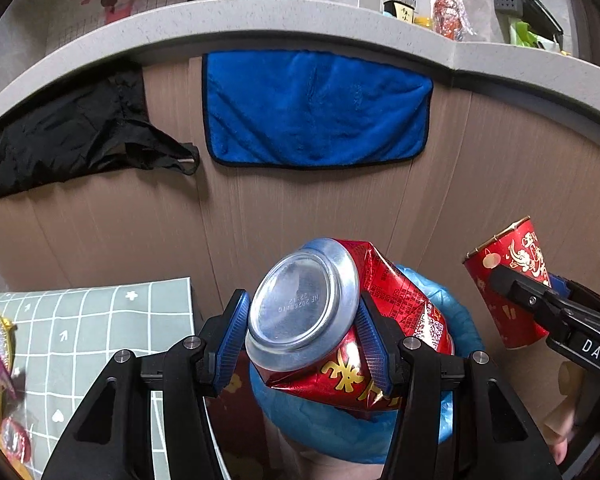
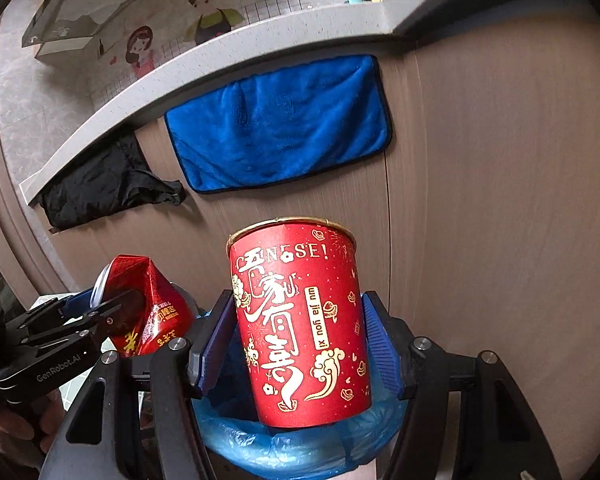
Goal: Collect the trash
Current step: 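Carry the can and cup over the bin and open both tools to drop them, then return both tools to the table and grasp the clear plastic wrapper with the right tool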
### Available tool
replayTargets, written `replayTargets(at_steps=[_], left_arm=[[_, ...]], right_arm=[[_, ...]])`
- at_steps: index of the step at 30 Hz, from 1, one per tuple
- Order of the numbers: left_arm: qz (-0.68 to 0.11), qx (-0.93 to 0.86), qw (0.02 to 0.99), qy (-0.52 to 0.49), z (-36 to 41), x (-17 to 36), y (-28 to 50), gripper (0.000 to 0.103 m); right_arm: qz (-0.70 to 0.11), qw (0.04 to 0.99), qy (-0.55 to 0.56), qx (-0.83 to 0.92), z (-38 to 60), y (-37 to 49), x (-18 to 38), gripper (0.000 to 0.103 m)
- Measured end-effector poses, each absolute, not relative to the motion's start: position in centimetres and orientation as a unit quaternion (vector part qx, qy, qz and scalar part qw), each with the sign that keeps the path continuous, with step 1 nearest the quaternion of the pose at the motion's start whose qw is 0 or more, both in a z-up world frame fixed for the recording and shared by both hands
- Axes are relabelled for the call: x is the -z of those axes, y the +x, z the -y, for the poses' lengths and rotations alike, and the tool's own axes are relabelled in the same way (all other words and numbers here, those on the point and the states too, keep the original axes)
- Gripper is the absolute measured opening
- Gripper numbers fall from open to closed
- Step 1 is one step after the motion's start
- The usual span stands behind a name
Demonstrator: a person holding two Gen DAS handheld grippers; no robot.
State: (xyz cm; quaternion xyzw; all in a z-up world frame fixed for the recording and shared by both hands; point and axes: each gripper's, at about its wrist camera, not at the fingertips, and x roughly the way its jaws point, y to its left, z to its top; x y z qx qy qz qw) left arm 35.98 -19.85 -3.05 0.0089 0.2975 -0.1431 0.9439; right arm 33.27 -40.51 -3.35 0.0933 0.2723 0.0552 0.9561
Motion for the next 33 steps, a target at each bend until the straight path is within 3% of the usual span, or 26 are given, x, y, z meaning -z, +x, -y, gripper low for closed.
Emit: replayTargets(at_steps=[11,13,19,33], left_arm=[[-0.336,0.174,0.925,-0.027,19.9,4.7,39.6,0.054],[-0.343,0.191,0.918,-0.047,19.7,4.5,40.1,0.057],[-0.321,0.186,0.927,-0.06,18.8,3.2,39.8,0.063],[-0.262,0.079,0.961,-0.049,6.5,-1.1,30.7,0.063]], right_arm=[[-0.277,0.956,0.084,-0.055,40.2,35.2,5.0,0.065],[-0.278,0.955,0.087,-0.049,40.4,35.4,5.1,0.072],[-0.279,0.951,0.124,-0.052,41.4,34.9,4.9,0.072],[-0.23,0.97,0.056,-0.05,35.5,30.2,0.3,0.072]])
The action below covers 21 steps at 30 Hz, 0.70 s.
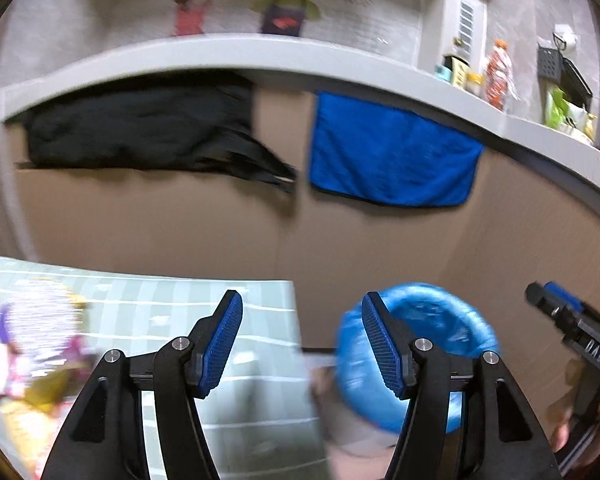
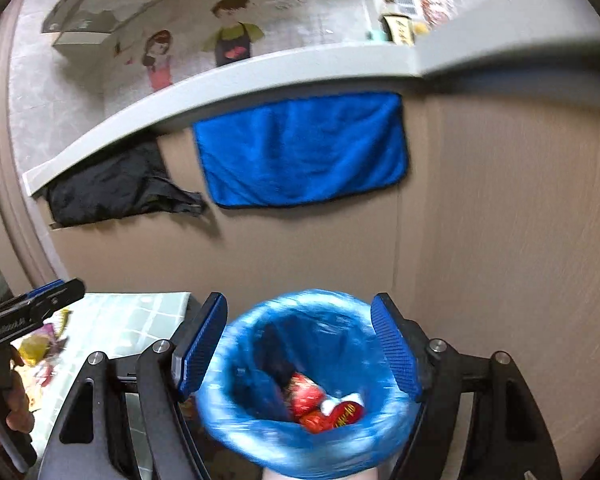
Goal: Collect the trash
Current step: 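Return both tools to the table and grasp the clear plastic wrapper with the right tool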
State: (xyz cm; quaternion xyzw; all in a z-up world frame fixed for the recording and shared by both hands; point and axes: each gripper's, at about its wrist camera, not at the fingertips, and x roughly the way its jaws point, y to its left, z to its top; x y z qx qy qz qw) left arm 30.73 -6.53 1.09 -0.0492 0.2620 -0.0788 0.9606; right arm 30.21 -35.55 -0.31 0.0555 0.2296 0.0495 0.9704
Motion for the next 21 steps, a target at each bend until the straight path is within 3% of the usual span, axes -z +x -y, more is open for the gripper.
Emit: replayTargets(at_steps=[10,21], left_arm=[[-0.251,-0.063,0.963,-0.072,-10.8,-1.2,23.5,0.063],[-0.272,-0.142,0.94,-0.15,-25.9,3.1,19.1,0.061]], right_arm=[[-0.237,0.957,0.006,-0.167,21.9,28.7,-1.0,0.078],[-0.3,0.895,-0.068,-0.323,2.7,29.1,1.7,0.077]])
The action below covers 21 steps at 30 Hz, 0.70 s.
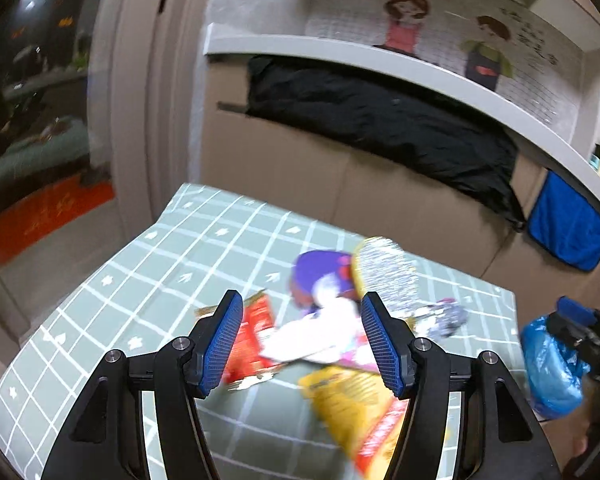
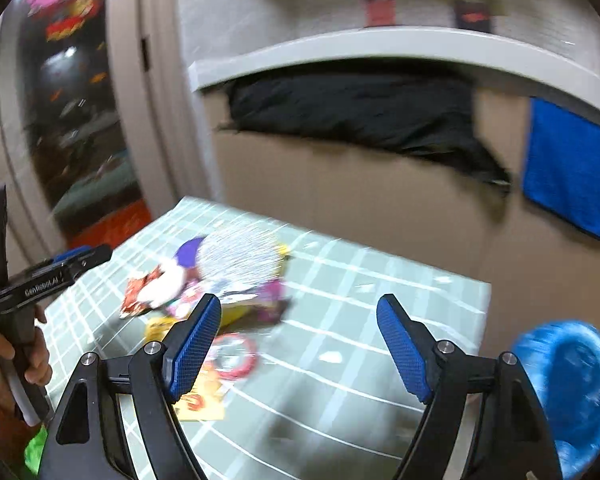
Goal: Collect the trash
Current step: 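Return both tools to the table and grasp the clear plastic wrapper with the right tool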
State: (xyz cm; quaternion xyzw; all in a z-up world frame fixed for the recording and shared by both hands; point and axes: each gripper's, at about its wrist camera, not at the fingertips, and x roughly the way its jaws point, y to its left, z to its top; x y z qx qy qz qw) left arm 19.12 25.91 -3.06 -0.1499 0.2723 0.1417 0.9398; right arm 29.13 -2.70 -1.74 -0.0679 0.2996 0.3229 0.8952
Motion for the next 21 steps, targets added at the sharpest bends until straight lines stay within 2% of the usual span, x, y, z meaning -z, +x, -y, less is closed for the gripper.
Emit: replayTargets(at_steps=[5,13,15,16,17,21], left_arm=[[-0.285,-0.148,0.932,-0.165,-28.7,5.0,18.1,0.058],[-0.3,-0.139,0.926,-0.179,-30.3,6.6,17.3,0.058],[-0.305,-0.133,0.925,-0.182,-30.5,6.9,17.5,0.058],[-0.307,-0.122,0.925,-0.188,-30.6,7.0,17.6,0.058],[-0.309,-0.109,0.924,-0.194,-30.6,7.1,17.8,0.058],[-0.32,-0.07,0.925,-0.192,-29.5,7.2,19.1,0.058]], right_arm=[[-0.332,0.877,-0.086,-0.336,-2.6,30.7,4.5,0.077],[-0.397,0.86,-0.056,-0.314,-6.6,36.8,8.2,0.077],[-0.422,0.847,-0.056,-0.318,-7.1,37.4,9.5,0.074],[-0.43,0.841,-0.055,-0.323,-7.2,37.4,9.9,0.068],[-0.44,0.835,-0.058,-0.326,-7.2,37.3,10.3,0.056],[-0.443,0.83,-0.057,-0.334,-5.6,36.0,10.6,0.045]])
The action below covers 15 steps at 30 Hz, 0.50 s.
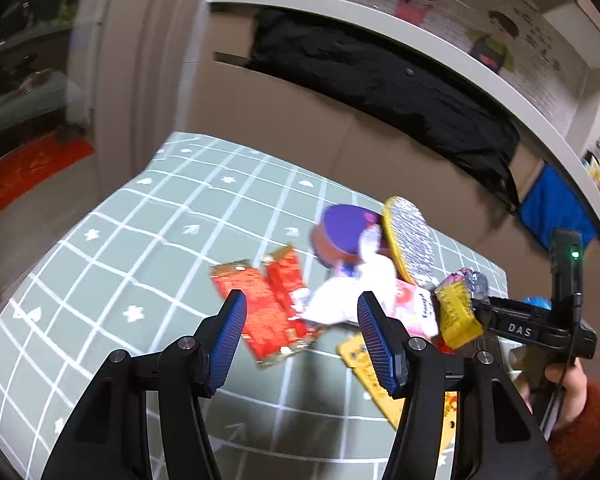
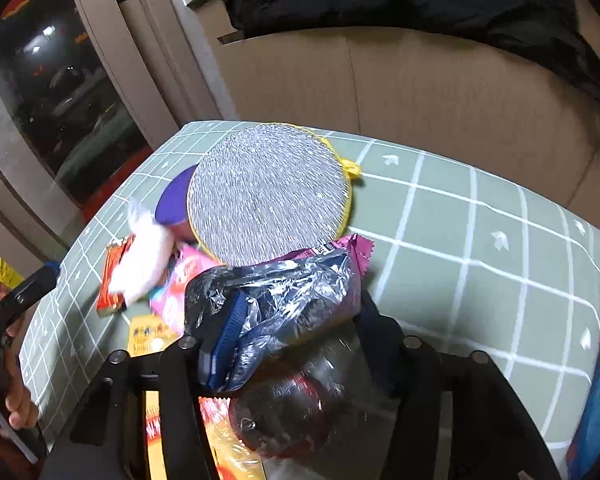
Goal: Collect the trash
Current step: 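Return both tools to the table and grasp the clear plastic wrapper with the right tool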
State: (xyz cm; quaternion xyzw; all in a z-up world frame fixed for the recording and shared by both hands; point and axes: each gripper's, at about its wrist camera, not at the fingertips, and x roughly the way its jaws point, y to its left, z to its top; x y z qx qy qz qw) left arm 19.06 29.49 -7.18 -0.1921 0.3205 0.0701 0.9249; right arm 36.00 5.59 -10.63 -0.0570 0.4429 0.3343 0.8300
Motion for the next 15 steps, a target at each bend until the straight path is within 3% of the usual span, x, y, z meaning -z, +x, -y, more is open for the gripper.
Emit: replayTargets(at_steps=[1,5,15], left_arm=[[-0.322,-0.066,0.927,-0.183,-29.0,7.1,19.4,0.058],[-0.331,-0.051,0.93,-0.154,-27.0,7.1,21.0,0.058],[-0.352,-0.168,0.896,-0.21,-30.7,8.8,21.9,0.058]], right_arm=[[-0.442,0.831,-0.056,-0.335,-5.2,35.6,10.5,0.039],[-0.425,0.842,-0.058,-0.327,-2.6,33.8,9.0,0.033],[-0.398,0.858,-0.037,-0.321,2.0,31.1,6.4,0.032]])
